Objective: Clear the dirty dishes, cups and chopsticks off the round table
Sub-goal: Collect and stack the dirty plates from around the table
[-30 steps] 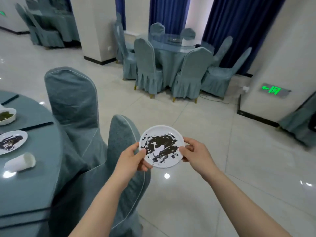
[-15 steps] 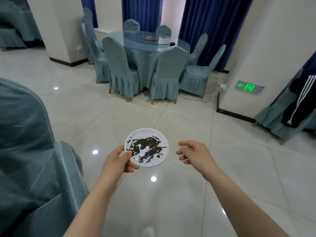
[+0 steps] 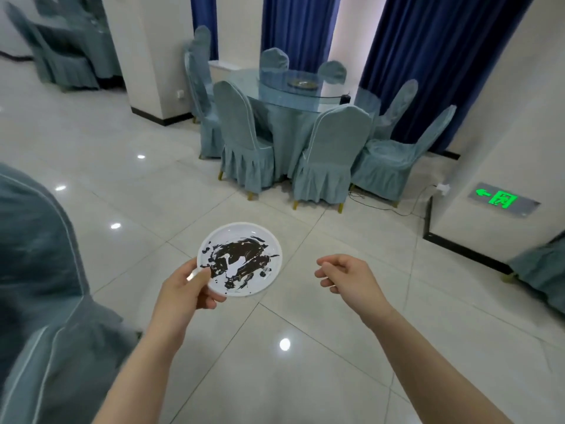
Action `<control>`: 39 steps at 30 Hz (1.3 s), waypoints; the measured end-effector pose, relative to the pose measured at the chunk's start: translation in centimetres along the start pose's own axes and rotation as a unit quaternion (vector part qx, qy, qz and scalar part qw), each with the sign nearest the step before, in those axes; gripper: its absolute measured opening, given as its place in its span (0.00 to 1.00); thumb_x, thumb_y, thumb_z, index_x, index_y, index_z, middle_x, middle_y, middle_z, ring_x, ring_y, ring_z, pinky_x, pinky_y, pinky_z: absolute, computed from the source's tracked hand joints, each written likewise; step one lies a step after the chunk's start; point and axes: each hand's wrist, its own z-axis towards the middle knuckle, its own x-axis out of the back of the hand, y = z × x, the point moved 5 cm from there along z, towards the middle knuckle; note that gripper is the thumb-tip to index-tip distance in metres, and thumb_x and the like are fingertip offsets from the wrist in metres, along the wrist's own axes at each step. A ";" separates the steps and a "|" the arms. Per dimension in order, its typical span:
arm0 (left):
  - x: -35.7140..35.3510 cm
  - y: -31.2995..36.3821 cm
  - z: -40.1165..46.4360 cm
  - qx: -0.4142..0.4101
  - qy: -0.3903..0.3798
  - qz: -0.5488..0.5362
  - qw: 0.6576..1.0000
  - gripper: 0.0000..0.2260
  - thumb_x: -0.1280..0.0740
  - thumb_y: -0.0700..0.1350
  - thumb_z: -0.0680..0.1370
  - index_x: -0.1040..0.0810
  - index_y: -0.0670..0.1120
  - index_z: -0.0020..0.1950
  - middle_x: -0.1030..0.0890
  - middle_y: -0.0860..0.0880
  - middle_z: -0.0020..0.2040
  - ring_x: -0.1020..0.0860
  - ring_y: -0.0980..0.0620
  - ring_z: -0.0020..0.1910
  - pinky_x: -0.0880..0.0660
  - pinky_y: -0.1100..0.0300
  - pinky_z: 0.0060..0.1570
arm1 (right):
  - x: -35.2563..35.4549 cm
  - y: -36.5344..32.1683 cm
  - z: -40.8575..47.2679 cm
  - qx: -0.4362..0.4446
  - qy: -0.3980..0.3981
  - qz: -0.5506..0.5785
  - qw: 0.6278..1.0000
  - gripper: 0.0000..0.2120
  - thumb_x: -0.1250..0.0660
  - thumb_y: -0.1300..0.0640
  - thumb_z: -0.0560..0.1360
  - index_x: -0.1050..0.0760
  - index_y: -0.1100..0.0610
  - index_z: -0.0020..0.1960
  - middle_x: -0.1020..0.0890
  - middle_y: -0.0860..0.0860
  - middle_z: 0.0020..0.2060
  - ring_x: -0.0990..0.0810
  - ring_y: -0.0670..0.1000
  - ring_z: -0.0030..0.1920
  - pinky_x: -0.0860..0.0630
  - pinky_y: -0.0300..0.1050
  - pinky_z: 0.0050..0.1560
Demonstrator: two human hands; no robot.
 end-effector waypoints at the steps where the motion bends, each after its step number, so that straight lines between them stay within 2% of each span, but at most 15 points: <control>1: 0.4 0.3 1.1 -0.002 0.021 -0.001 1.000 0.10 0.40 0.41 0.78 0.21 0.50 0.54 0.18 0.39 0.32 0.25 0.51 0.25 0.25 0.63 0.29 | -0.7 -0.4 1.8 0.004 -0.019 -0.002 1.000 0.06 0.36 0.56 0.77 0.20 0.51 0.49 0.15 0.48 0.40 0.18 0.43 0.37 0.25 0.39 0.40; 4: 1.8 1.3 3.8 -0.002 0.086 0.000 0.996 0.11 0.41 0.40 0.79 0.21 0.50 0.53 0.18 0.39 0.32 0.25 0.53 0.24 0.25 0.62 0.30 | -3.2 -1.9 7.1 0.025 -0.073 0.000 0.997 0.06 0.36 0.56 0.77 0.21 0.51 0.49 0.15 0.47 0.40 0.19 0.43 0.36 0.25 0.38 0.40; 8: 3.1 3.1 6.5 -0.020 0.193 -0.009 0.981 0.11 0.41 0.39 0.79 0.22 0.51 0.52 0.18 0.41 0.32 0.24 0.54 0.23 0.26 0.65 0.26 | -7.3 -4.3 14.2 0.058 -0.174 -0.003 0.983 0.06 0.36 0.57 0.77 0.21 0.51 0.49 0.15 0.47 0.40 0.19 0.43 0.36 0.26 0.38 0.39; 13: 5.2 5.1 7.4 -0.036 0.323 -0.037 0.945 0.11 0.42 0.39 0.81 0.22 0.51 0.54 0.18 0.45 0.31 0.22 0.53 0.26 0.26 0.62 0.26 | -12.6 -8.8 20.6 0.100 -0.272 -0.009 0.957 0.06 0.37 0.58 0.77 0.21 0.51 0.49 0.15 0.47 0.38 0.18 0.42 0.35 0.25 0.36 0.37; 16: 7.4 6.1 6.6 -0.070 0.394 -0.046 0.915 0.12 0.41 0.37 0.80 0.22 0.49 0.56 0.17 0.47 0.31 0.22 0.54 0.24 0.27 0.66 0.23 | -17.5 -10.9 22.3 0.128 -0.340 -0.031 0.931 0.07 0.37 0.59 0.77 0.21 0.52 0.49 0.15 0.47 0.38 0.18 0.42 0.34 0.25 0.36 0.37; 19: 10.4 6.7 4.8 -0.075 0.466 -0.040 0.881 0.12 0.40 0.38 0.80 0.21 0.51 0.54 0.17 0.46 0.31 0.22 0.54 0.25 0.28 0.66 0.22 | -22.8 -13.0 22.0 0.162 -0.411 -0.065 0.895 0.07 0.37 0.58 0.77 0.21 0.51 0.48 0.15 0.47 0.38 0.18 0.43 0.36 0.24 0.39 0.41; 24: 16.2 6.5 0.8 -0.070 0.556 -0.073 0.825 0.11 0.40 0.40 0.80 0.22 0.53 0.54 0.17 0.45 0.34 0.22 0.51 0.29 0.24 0.62 0.27 | -32.6 -16.5 19.1 0.203 -0.490 -0.087 0.843 0.07 0.37 0.58 0.77 0.21 0.51 0.49 0.15 0.47 0.38 0.18 0.47 0.39 0.26 0.39 0.41; 28: 21.1 5.8 -1.6 -0.074 0.603 -0.087 0.790 0.11 0.41 0.41 0.81 0.25 0.53 0.60 0.16 0.46 0.34 0.21 0.55 0.28 0.25 0.65 0.25 | -39.3 -17.9 16.0 0.214 -0.536 -0.103 0.810 0.07 0.37 0.59 0.76 0.21 0.52 0.49 0.15 0.48 0.38 0.18 0.45 0.37 0.25 0.38 0.40; 34: 30.0 4.2 -3.4 -0.087 0.654 -0.118 0.743 0.14 0.41 0.40 0.81 0.27 0.45 0.66 0.17 0.45 0.31 0.22 0.55 0.27 0.25 0.66 0.25 | -49.3 -20.7 12.7 0.255 -0.567 -0.147 0.769 0.06 0.36 0.59 0.76 0.21 0.52 0.47 0.15 0.48 0.37 0.19 0.44 0.36 0.26 0.33 0.38; 39: 36.4 3.5 -6.2 -0.082 0.693 -0.122 0.706 0.15 0.40 0.41 0.80 0.27 0.46 0.66 0.17 0.43 0.31 0.22 0.54 0.26 0.24 0.66 0.26 | -57.4 -22.0 10.5 0.264 -0.586 -0.167 0.748 0.06 0.36 0.60 0.76 0.20 0.53 0.48 0.15 0.49 0.37 0.19 0.45 0.36 0.23 0.36 0.40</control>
